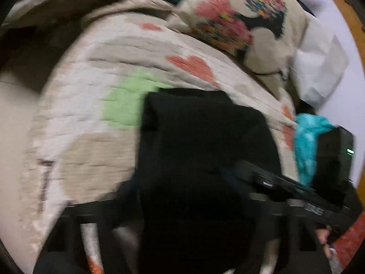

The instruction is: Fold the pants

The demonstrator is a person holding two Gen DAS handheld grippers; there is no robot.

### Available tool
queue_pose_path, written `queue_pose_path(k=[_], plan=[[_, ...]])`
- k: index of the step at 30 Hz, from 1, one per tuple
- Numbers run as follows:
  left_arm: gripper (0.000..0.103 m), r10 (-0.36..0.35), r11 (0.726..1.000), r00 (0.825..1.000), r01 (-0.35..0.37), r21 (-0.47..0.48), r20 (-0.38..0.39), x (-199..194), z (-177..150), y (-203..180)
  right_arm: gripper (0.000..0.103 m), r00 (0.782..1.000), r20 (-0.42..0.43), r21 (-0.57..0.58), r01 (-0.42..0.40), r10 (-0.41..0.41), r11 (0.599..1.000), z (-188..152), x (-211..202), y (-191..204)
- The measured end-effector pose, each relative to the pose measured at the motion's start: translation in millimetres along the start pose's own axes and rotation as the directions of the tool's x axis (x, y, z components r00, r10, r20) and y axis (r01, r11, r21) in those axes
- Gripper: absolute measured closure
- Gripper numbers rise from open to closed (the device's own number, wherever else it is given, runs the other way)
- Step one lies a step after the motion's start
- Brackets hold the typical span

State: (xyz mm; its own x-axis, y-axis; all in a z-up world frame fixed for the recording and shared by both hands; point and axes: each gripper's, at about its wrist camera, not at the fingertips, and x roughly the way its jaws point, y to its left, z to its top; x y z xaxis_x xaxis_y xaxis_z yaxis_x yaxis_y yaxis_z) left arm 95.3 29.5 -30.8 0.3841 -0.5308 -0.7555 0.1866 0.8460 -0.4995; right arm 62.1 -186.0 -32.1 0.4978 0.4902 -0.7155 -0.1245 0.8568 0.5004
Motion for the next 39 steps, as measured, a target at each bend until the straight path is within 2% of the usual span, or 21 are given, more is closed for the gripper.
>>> queue_pose_path(k=[2, 5, 9, 15, 20, 39], plan=[[0.048, -0.003, 1.000, 1.000, 0.003, -0.006, 0.002, 2.3, 4.4, -1.8, 0.043, 0.999, 0.003, 0.038, -0.035, 0.035, 0.999, 2.7, 2.7, -2.5], [0.049, -0.026, 0.999, 1.000, 0.026, -0.040, 0.000, 3.8, 10.3, -2.4, 0.055, 0.998, 0.007, 0.053, -0.070, 0.069, 0.996, 6.0, -0.1, -3.9], [0.050, -0.036, 0.998, 0.999, 0.038, -0.052, 0.027, -2.9, 16.8, -4.9, 0.060, 0.997, 0.035, 0.027, -0.065, 0.065, 0.997, 12.8, -7.6, 3.4], [0.050, -0.055, 0.996, 0.996, 0.059, -0.066, 0.068, -11.8, 28.7, -8.3, 0.062, 0.994, 0.097, -0.024, -0.050, 0.052, 0.998, 23.5, -21.0, 21.4], [0.050, -0.071, 0.994, 0.994, 0.077, -0.074, 0.082, -8.5, 37.4, -12.5, 0.062, 0.991, 0.123, -0.020, -0.047, 0.049, 0.999, 31.2, -28.3, 16.8], [0.050, 0.000, 0.999, 0.998, 0.003, -0.051, 0.069, 17.9, 39.6, -8.2, 0.061, 0.993, 0.112, 0.047, -0.028, 0.023, 0.998, 31.7, -11.6, -8.6]])
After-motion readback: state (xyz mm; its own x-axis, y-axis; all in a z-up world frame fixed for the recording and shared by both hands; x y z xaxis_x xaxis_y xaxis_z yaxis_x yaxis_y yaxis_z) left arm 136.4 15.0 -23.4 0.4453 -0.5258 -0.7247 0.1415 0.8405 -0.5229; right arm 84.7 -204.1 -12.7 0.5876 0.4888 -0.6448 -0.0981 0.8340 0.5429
